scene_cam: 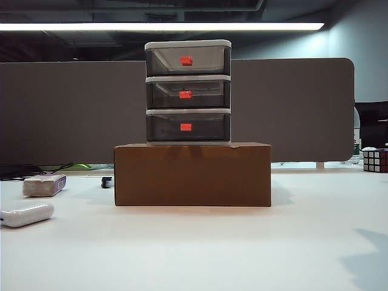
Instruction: Open the third layer of the drawer on the table, pick up the earphone case on the table and put it in, and finally close the drawer.
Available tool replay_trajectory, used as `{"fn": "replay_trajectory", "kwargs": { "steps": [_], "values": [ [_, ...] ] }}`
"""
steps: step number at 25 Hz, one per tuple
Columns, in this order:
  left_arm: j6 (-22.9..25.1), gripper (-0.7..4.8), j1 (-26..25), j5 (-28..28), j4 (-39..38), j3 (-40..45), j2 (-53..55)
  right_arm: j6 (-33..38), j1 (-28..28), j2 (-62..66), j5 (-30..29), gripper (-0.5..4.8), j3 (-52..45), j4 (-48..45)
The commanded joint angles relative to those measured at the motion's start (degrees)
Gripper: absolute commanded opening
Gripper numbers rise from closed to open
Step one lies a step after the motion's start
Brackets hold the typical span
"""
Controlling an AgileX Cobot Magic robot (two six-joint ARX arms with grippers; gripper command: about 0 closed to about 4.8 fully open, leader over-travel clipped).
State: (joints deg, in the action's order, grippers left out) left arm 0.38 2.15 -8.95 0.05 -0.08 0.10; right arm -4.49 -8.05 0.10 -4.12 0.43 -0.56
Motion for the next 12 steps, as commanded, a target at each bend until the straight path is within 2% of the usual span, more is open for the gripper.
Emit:
{"fn": "replay_trajectory", "kwargs": {
  "steps": [1, 10, 12],
  "values": [
    [0.02, -0.05, -0.11, -0.28, 0.46, -0.35, 0.04, 0.0, -0.02, -0.13, 0.15, -0.06, -0.37, -1.03],
    [-0.09, -0.05, -0.07, -0.33, 0.44, -0.35, 0.04, 0.02, -0.02, -0.13, 0.04, -0.06, -0.37, -1.01],
    [-3.08, -0.05, -0.09, -2.23, 0.52, -0.35, 0.04, 0.57, -0.04, -0.13, -1.49, -0.06, -0.37, -0.98]
  ]
}}
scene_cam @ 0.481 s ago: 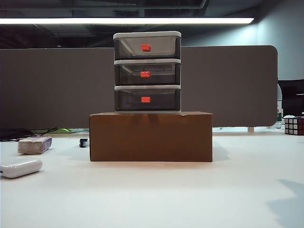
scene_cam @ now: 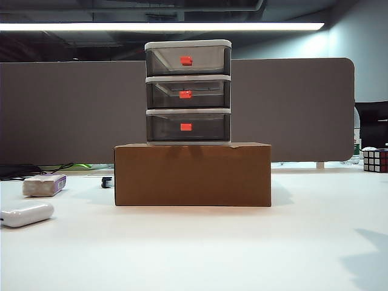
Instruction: Open the third layer of the drawer on the table, pick up the earphone case on the table and put it in, and finally close the drawer.
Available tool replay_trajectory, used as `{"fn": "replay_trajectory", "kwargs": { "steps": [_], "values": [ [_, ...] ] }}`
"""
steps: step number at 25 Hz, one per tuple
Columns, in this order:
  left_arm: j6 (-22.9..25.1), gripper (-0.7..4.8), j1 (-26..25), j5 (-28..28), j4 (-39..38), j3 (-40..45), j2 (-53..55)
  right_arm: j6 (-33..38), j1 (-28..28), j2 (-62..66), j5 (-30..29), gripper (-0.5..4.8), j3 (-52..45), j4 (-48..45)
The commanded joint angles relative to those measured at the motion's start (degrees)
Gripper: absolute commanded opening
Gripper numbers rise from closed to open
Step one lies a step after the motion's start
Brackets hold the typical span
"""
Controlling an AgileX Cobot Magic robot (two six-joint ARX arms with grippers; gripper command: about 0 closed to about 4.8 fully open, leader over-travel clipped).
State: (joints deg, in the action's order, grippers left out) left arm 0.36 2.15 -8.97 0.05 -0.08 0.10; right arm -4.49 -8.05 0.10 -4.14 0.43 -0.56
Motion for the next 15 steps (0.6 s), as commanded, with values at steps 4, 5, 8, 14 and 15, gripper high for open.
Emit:
{"fn": "replay_trajectory", "kwargs": {
  "steps": [4, 5, 8, 14, 15],
  "values": [
    [-23.37, -0.06, 0.35, -18.53, 0.5, -0.37, 0.04, 13.75, -0.04, -0.13, -17.55, -0.06, -0.39, -0.98],
    [-28.63, -0.06, 1.33, -22.6, 0.48, -0.37, 0.04, 14.38, -0.07, -0.13, -22.53, -0.06, -0.39, -0.96],
    [-32.0, -0.03, 3.61, -20.83, 0.98, -0.37, 0.04, 14.45, -0.04, -0.13, -24.3, -0.06, -0.39, -1.03],
    [-35.08, 0.3, 10.43, -16.83, 2.78, -0.39, 0.09, 18.71, -0.2, -0.13, -25.88, -0.06, -0.39, -1.46],
    [-34.8, 0.3, 11.8, -15.37, 2.89, -0.39, 0.28, 19.8, -0.44, -0.13, -25.9, -0.06, -0.39, -1.44]
  ]
}}
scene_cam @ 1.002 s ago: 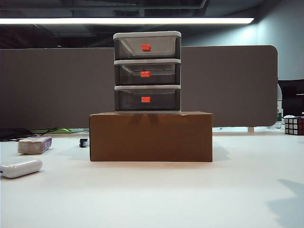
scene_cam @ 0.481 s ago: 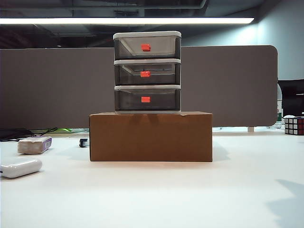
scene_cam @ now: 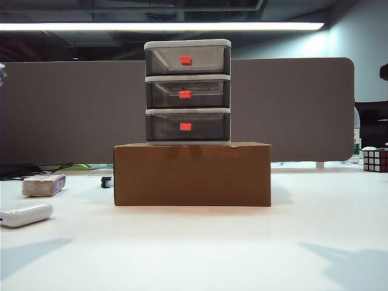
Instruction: Open the third layer of the drawer on the table, pick up the earphone case on the table and put it in, and finally close the drawer.
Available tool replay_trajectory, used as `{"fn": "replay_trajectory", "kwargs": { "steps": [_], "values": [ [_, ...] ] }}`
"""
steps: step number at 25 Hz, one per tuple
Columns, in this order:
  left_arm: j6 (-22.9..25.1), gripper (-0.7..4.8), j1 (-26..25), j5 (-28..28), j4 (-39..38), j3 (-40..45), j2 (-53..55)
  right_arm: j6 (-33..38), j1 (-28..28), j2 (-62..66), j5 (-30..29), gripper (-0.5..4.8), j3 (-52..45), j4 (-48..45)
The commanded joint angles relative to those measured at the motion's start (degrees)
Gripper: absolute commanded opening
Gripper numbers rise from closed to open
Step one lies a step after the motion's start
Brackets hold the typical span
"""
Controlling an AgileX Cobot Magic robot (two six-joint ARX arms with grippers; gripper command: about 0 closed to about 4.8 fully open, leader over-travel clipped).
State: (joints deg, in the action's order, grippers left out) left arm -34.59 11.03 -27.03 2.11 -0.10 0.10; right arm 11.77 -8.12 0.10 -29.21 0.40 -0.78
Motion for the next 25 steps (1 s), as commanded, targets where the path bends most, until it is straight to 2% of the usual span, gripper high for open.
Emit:
{"fn": "replay_trajectory", "kwargs": {
  "steps": [1, 2, 6, 7, 8, 10, 15, 16, 23, 25],
  "values": [
    [0.5, 0.3, 4.61, 4.98, 0.9, -0.37, 0.37, 3.93, -0.57, -0.13, -1.36, -0.06, -0.35, -1.2],
    [4.57, 0.29, 9.7, 11.37, 1.14, -0.37, 0.37, 3.85, -1.75, -0.09, -1.81, -0.06, -0.35, -1.11],
    [10.73, 0.3, 25.44, 26.53, 5.53, -0.35, 4.59, 3.58, -6.64, 0.24, 2.56, -0.06, -0.17, -1.09],
    [12.76, 0.31, 30.67, 32.04, 8.41, -0.33, 7.67, 3.61, -8.28, 0.44, 4.15, -0.06, -0.07, -1.18],
    [13.79, 0.32, 33.14, 34.49, 10.67, -0.35, 9.81, 3.63, -9.33, 0.55, 5.75, -0.06, 0.0, -1.18],
    [16.28, 0.9, 38.53, 39.06, 18.38, -0.59, 17.92, 3.52, -12.57, 0.98, 11.32, -0.06, 1.03, -1.16],
    [18.62, 0.99, 39.65, 39.87, 27.23, -3.5, 32.89, 2.19, -15.43, 3.15, 13.99, -0.06, 4.04, -0.55],
    [20.04, 1.32, 39.58, 39.89, 30.73, -5.7, 40.17, 1.4, -15.91, 4.83, 14.36, -0.06, 5.05, -0.52],
    [24.94, 1.34, 39.56, 40.02, 41.18, -15.63, 67.87, 1.27, -16.02, 17.51, 14.88, -0.06, 10.82, -1.07],
    [24.96, 1.3, 39.56, 39.87, 42.86, -17.59, 71.93, 0.74, -16.09, 21.44, 14.05, -0.06, 12.98, -1.22]
  ]
}}
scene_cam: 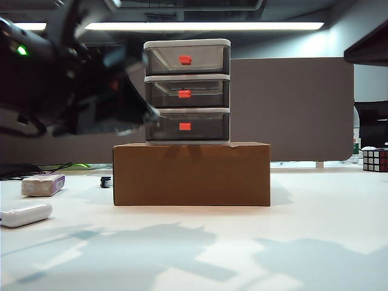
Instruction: Open the third layer of the drawer on the table, pick up the earphone case on the table and put it in, and finally close the drawer.
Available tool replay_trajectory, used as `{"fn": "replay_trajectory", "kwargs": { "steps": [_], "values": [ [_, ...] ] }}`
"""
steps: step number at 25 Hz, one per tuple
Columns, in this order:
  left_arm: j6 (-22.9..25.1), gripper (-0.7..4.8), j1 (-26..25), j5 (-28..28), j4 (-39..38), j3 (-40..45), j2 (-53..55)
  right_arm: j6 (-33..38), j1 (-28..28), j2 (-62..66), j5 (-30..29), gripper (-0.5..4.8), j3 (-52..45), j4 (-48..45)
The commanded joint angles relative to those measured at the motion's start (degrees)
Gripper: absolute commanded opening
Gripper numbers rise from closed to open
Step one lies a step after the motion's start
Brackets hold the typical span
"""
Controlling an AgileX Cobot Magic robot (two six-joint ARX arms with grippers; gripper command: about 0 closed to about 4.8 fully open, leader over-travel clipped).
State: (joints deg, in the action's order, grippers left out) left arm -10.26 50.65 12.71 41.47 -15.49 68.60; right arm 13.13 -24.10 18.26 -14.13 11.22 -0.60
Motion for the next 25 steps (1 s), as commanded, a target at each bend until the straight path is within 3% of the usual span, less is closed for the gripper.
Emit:
{"fn": "replay_trajectory", "kwargs": {
  "steps": [1, 3, 7, 14, 19, 25],
  "values": [
    [0.66, 1.28, -0.07, 0.15, 4.59, -2.78, 4.57, -2.03, -0.09, 4.46, -1.2, -0.06, 2.75, -1.53],
    [0.63, 1.28, -0.48, 0.13, 6.36, -3.63, 6.19, -6.97, -0.52, 7.37, -4.59, -0.06, 3.21, -5.2],
    [0.61, 1.28, -0.68, 0.22, 8.41, -4.46, 8.87, -2.69, -0.66, 11.08, -5.49, -0.06, 3.26, -16.52],
    [0.59, 1.2, 0.09, 10.82, 20.55, -5.88, 18.43, -3.15, -0.74, 23.12, -5.55, -0.06, 3.34, -20.33],
    [1.81, 1.2, 4.0, 19.54, 20.85, -13.99, 27.17, -6.14, -0.74, 33.79, -6.58, -0.06, 3.82, -22.82],
    [2.82, 1.21, 5.14, 29.44, 20.87, -20.11, 35.28, -7.21, -0.7, 35.85, -6.62, -0.06, 4.04, -26.16]
  ]
}}
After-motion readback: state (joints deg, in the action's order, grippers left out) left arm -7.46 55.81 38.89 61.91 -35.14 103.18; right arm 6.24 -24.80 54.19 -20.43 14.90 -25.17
